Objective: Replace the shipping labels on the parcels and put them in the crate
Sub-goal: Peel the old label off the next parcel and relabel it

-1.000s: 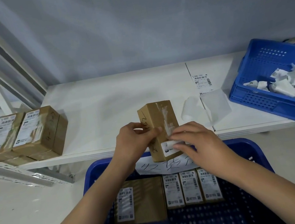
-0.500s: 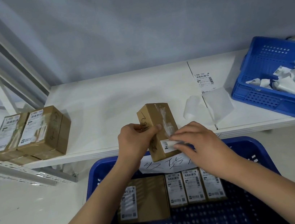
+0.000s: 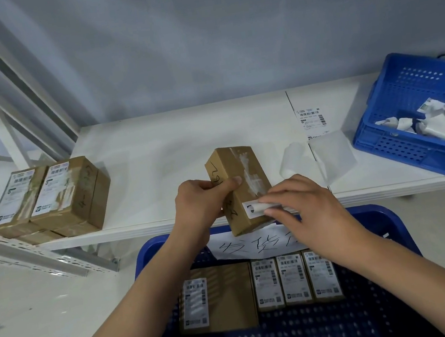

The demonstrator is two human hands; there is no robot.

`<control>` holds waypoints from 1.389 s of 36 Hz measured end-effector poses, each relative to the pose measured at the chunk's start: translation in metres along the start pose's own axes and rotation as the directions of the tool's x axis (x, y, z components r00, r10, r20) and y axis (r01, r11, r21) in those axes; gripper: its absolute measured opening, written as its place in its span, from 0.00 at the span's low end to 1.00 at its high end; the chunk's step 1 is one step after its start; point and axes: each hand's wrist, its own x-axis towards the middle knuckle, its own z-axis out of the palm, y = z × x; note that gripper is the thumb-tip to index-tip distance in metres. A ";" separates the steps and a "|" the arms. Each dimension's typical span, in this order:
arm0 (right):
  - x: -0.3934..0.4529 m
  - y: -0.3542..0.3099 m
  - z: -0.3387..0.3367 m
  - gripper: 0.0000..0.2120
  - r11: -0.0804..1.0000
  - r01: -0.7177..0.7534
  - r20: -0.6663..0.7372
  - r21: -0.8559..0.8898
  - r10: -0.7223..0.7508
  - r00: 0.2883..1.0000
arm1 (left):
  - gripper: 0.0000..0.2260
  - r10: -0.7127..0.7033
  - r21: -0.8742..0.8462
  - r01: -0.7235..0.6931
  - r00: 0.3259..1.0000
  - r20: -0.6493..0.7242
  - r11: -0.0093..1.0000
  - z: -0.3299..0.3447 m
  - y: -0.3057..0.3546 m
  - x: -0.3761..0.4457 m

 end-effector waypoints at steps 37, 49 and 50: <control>-0.006 -0.010 -0.006 0.12 0.998 -0.062 -0.063 0.033 0.064 0.996 | 0.12 -0.047 -0.060 0.046 0.999 -0.003 0.997 0.005 0.008 -0.002; -0.008 -0.010 -0.012 0.09 0.999 -0.049 -0.093 0.012 0.050 0.994 | 0.15 -0.078 -0.101 0.078 0.997 0.006 0.992 0.008 0.010 0.002; -0.009 -0.010 -0.012 0.09 0.999 -0.046 -0.090 0.008 0.047 0.995 | 0.15 -0.081 -0.100 0.081 0.997 0.006 0.992 0.008 0.009 0.002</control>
